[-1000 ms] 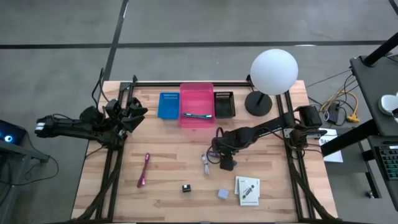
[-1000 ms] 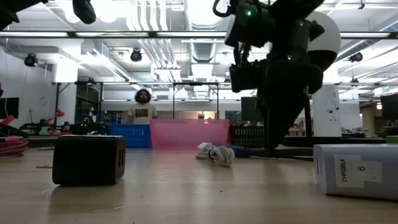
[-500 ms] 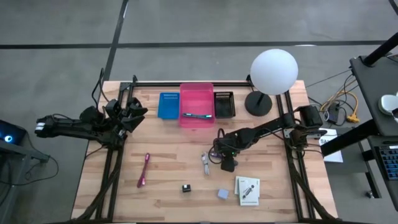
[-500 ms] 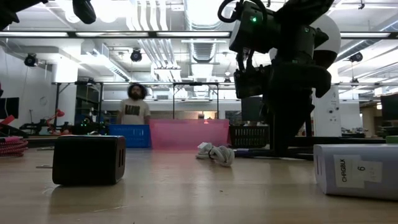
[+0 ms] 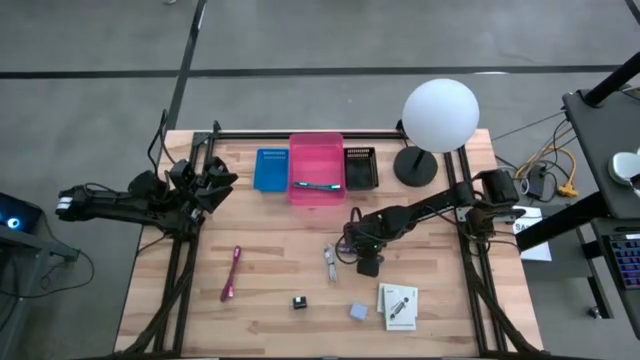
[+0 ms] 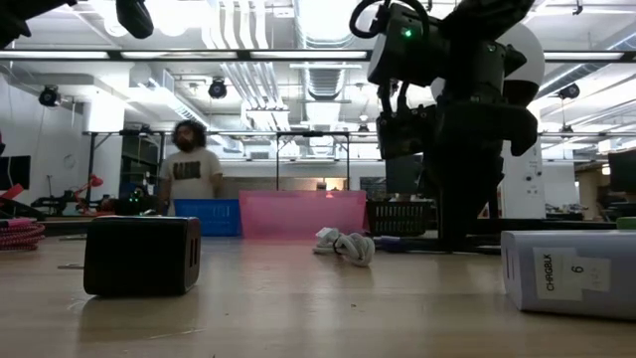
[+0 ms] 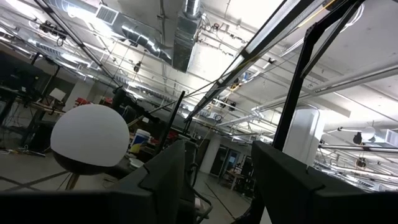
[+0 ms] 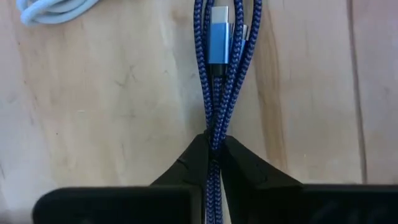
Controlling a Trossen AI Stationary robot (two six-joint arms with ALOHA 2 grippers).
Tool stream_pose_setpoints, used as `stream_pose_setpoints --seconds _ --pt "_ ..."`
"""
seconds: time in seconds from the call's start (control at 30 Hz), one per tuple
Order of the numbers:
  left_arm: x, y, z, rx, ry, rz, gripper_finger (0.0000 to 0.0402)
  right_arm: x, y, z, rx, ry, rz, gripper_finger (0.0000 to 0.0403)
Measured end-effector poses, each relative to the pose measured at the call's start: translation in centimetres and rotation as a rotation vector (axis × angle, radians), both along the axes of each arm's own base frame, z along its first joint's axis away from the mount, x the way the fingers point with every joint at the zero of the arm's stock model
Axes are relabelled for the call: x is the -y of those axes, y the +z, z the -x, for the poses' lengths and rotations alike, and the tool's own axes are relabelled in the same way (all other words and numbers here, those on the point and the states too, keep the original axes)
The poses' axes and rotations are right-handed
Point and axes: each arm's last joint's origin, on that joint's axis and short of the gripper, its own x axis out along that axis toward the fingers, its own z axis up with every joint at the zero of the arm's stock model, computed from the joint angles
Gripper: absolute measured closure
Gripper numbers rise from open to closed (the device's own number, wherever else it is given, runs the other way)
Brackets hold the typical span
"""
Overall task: Pick and place items into bin
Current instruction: Put the dark blue charger cable into the pink bin
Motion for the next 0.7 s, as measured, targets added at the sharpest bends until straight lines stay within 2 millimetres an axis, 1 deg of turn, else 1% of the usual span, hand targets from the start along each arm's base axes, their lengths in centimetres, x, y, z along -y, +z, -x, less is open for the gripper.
stream_pose_setpoints --seconds 0.1,0.2,0.3,0.47,0.6,0.7 --pt "0.0 0.0 0.0 0.0 0.0 0.0 0.023 -0.1 0.5 -0.4 0.009 0.005 -0.023 0.0384" --pt "0.0 0.0 0.0 0.0 0.0 0.0 0.023 -0.2 1.5 -1.2 0.05 0.014 -0.026 0.0385" --pt "0.0 0.0 0.0 0.0 0.0 0.0 0.023 -0.3 2.9 -2.2 0.09 0.057 -0.016 0.0386" --pt "0.0 0.0 0.0 0.0 0.0 0.0 0.023 -0.2 5.8 -4.1 0.202 0.115 0.021 0.0386" --pt "0.0 0.0 0.0 0.0 0.0 0.0 0.023 0.5 8.2 -5.3 0.271 0.144 0.114 0.0387" --pt "0.0 0.0 0.0 0.0 0.0 -0.001 0.023 1.5 9.7 -6.1 0.328 0.176 0.208 0.0387"
